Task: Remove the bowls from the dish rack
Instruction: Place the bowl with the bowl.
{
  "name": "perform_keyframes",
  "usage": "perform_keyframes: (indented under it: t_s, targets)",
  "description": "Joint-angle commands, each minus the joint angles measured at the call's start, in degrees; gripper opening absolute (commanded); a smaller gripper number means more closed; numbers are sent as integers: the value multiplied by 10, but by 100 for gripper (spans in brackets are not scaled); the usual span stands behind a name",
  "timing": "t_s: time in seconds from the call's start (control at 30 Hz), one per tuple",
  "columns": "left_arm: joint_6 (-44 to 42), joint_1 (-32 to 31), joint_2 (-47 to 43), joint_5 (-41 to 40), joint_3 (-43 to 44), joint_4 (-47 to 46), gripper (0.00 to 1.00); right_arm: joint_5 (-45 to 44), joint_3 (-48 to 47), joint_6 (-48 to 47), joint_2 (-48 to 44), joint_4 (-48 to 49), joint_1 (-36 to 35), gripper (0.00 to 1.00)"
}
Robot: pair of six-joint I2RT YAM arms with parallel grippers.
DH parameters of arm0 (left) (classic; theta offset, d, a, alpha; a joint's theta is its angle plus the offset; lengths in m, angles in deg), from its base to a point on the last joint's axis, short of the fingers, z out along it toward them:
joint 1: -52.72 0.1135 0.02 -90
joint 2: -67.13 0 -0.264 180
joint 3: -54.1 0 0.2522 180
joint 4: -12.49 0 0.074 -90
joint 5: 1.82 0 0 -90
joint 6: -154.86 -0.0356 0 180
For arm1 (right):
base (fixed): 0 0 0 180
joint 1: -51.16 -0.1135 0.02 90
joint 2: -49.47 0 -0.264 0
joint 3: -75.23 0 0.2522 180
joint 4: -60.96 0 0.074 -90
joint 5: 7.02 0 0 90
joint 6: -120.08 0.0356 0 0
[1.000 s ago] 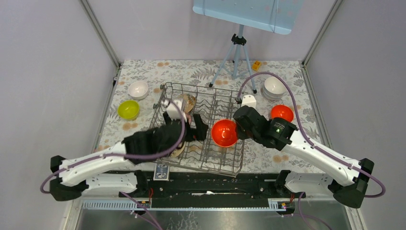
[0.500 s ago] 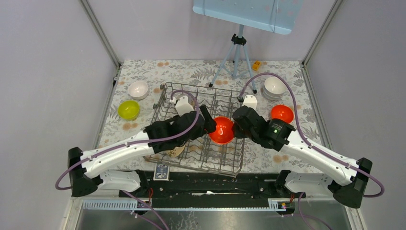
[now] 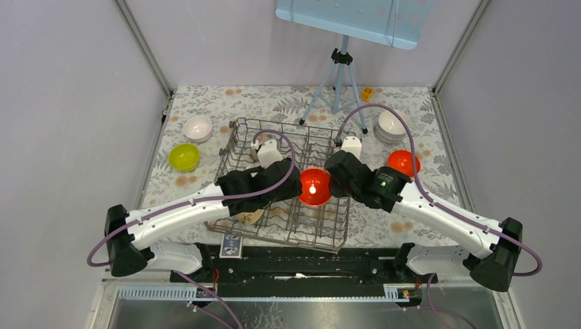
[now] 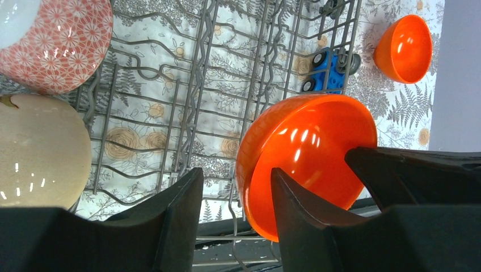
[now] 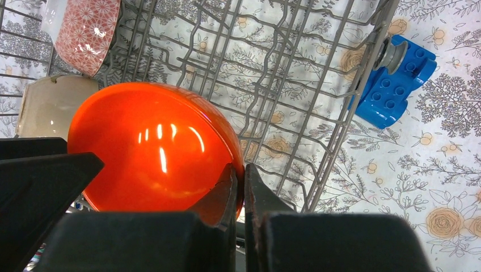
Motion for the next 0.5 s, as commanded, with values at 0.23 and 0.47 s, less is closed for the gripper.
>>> perform_keyframes:
  t_s: [0.23,0.47]
  targets:
    - [-5,0,31,-13,37,14,39,-7,-40,22,9,18,6,0]
    - [-5,0,35,-11,38,14,7,1,-39,14,13,18,6,0]
